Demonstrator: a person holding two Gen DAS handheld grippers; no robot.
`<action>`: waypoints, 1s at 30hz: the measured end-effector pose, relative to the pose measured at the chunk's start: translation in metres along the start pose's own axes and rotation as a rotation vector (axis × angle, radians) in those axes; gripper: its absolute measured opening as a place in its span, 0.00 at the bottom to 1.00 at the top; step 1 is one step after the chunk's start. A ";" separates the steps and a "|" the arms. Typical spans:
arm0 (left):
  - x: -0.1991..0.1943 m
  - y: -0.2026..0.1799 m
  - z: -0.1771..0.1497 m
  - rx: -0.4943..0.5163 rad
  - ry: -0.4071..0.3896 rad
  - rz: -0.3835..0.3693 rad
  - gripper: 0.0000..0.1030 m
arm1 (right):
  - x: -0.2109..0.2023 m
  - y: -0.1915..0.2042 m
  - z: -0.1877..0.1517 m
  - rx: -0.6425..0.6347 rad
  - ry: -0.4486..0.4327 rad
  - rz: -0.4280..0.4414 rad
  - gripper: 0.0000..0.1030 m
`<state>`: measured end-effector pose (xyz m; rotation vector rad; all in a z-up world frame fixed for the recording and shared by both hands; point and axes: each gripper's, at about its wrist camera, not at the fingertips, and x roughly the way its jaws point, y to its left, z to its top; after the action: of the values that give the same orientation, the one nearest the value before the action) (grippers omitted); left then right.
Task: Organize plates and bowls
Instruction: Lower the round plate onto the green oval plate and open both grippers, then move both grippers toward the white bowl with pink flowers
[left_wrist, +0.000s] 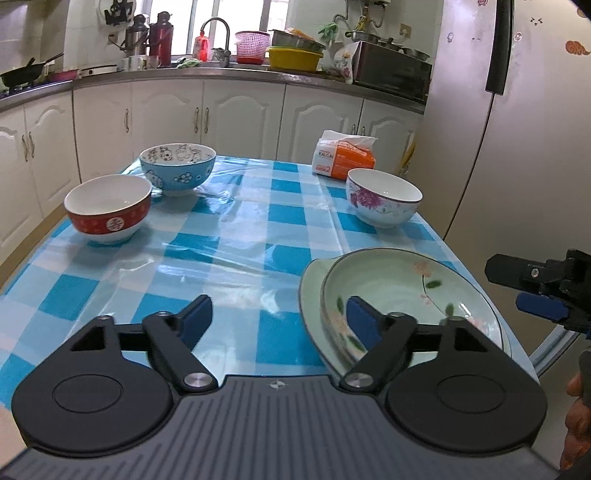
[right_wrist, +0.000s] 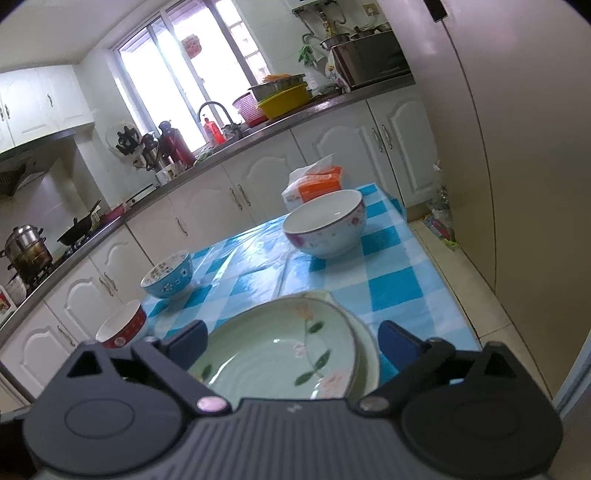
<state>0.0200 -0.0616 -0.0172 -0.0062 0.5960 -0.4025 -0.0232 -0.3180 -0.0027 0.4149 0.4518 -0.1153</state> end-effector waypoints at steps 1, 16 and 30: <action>-0.002 0.002 -0.001 -0.001 0.001 0.002 0.97 | 0.000 0.003 -0.001 -0.005 0.004 0.000 0.99; -0.031 0.035 -0.003 -0.053 -0.009 0.055 1.00 | -0.008 0.041 -0.014 -0.063 0.064 0.029 0.99; -0.058 0.076 -0.001 -0.110 -0.039 0.099 1.00 | -0.018 0.065 -0.020 -0.083 0.091 0.056 0.99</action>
<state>0.0033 0.0300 0.0043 -0.0890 0.5773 -0.2730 -0.0343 -0.2500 0.0122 0.3517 0.5324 -0.0237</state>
